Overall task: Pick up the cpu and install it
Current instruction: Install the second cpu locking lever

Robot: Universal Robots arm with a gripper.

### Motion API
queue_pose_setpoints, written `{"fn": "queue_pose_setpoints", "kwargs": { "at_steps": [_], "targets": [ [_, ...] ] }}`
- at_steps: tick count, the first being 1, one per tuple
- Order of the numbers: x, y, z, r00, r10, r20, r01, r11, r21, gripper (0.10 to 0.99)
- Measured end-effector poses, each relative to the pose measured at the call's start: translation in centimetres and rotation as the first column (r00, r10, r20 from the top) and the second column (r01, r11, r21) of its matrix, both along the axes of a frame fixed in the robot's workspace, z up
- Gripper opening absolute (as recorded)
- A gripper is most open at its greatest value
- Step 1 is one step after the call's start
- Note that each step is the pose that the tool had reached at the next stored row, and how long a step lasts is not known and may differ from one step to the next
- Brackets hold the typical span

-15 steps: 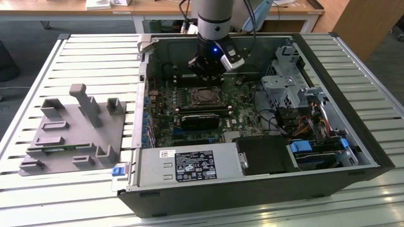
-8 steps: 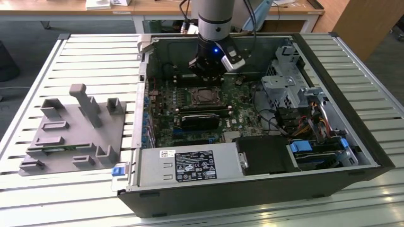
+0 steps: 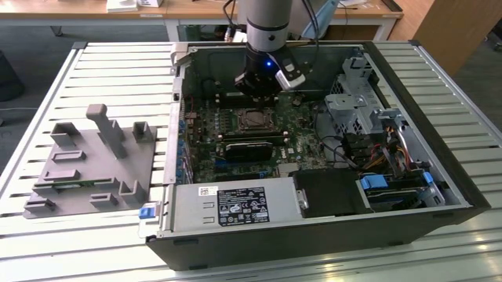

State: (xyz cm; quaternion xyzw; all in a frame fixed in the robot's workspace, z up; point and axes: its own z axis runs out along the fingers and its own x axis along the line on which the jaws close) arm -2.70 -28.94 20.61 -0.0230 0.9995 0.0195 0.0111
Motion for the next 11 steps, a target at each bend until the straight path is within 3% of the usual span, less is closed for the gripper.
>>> {"fn": "queue_pose_setpoints", "kwargs": {
  "at_steps": [7, 11],
  "targets": [
    [0.00, -0.64, 0.00, 1.0000, 0.000, 0.0000, 0.000, 1.0000, 0.002, 0.106],
    [0.00, -0.97, 0.07, 1.0000, 0.000, -0.0001, 0.000, 0.9998, 0.022, 0.106]
  ]
}}
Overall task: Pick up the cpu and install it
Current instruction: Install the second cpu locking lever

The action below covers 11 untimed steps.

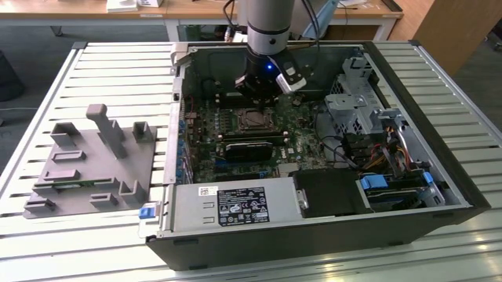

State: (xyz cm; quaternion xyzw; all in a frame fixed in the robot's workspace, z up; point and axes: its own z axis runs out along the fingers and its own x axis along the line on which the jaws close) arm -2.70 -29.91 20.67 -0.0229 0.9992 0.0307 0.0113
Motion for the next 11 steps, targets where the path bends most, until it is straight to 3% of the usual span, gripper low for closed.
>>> {"fn": "queue_pose_setpoints", "kwargs": {
  "at_steps": [7, 11],
  "targets": [
    [-0.07, -0.01, 1.87, 1.0000, 0.000, 0.0001, 0.000, 1.0000, 0.009, 0.106],
    [-0.13, -0.01, 2.56, 1.0000, 0.000, 0.0001, 0.000, 0.9999, 0.011, 0.106]
  ]
}}
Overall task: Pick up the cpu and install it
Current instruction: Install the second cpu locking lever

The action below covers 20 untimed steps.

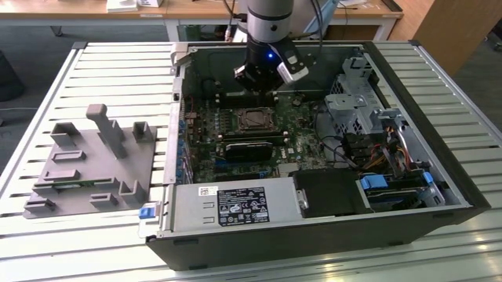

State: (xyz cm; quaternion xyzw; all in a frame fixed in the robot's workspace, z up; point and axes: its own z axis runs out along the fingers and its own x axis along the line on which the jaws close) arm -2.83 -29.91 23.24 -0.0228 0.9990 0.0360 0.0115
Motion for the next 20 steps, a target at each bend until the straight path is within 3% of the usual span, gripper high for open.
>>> {"fn": "queue_pose_setpoints", "kwargs": {
  "at_steps": [6, 10, 16, 20],
  "targets": [
    [-0.19, -0.01, 1.03, 1.0000, 0.000, 0.0000, 0.000, 1.0000, 0.006, 0.106],
    [-0.20, -0.23, 1.09, 1.0000, 0.000, -0.0033, 0.000, 1.0000, 0.007, 0.106],
    [-0.19, -1.30, 1.09, 1.0000, 0.000, -0.0088, 0.000, 1.0000, 0.008, 0.106],
    [-0.22, -2.28, 1.08, 1.0000, 0.000, -0.0089, 0.000, 1.0000, 0.008, 0.106]
  ]
}}
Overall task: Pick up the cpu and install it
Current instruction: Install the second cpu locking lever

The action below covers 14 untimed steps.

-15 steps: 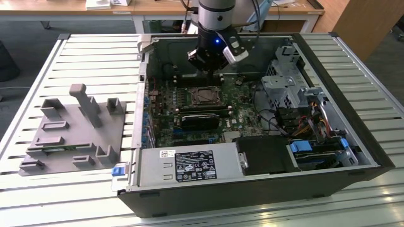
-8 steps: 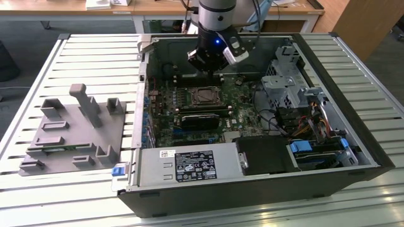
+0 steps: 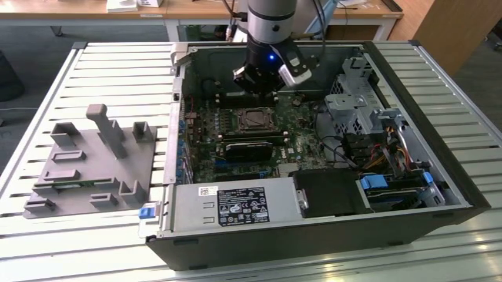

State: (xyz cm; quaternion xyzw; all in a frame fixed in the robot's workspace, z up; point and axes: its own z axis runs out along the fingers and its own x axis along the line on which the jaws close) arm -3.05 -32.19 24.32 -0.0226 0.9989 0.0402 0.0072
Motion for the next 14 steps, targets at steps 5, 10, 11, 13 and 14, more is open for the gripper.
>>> {"fn": "queue_pose_setpoints", "kwargs": {
  "at_steps": [5, 10, 11, 13, 14],
  "targets": [
    [0.00, -0.95, -0.01, 1.0000, 0.000, -0.0002, 0.000, 1.0000, 0.000, 0.106],
    [0.00, -1.80, -0.06, 1.0000, -0.002, -0.0010, 0.002, 1.0000, 0.000, 0.106],
    [0.00, -1.80, -0.10, 1.0000, -0.007, -0.0014, 0.007, 1.0000, 0.000, 0.106],
    [0.00, -1.81, -0.13, 0.9999, -0.017, -0.0032, 0.017, 0.9999, 0.000, 0.106],
    [0.00, -1.83, -0.15, 0.9998, -0.017, -0.0036, 0.017, 0.9999, 0.000, 0.106]
  ]
}}
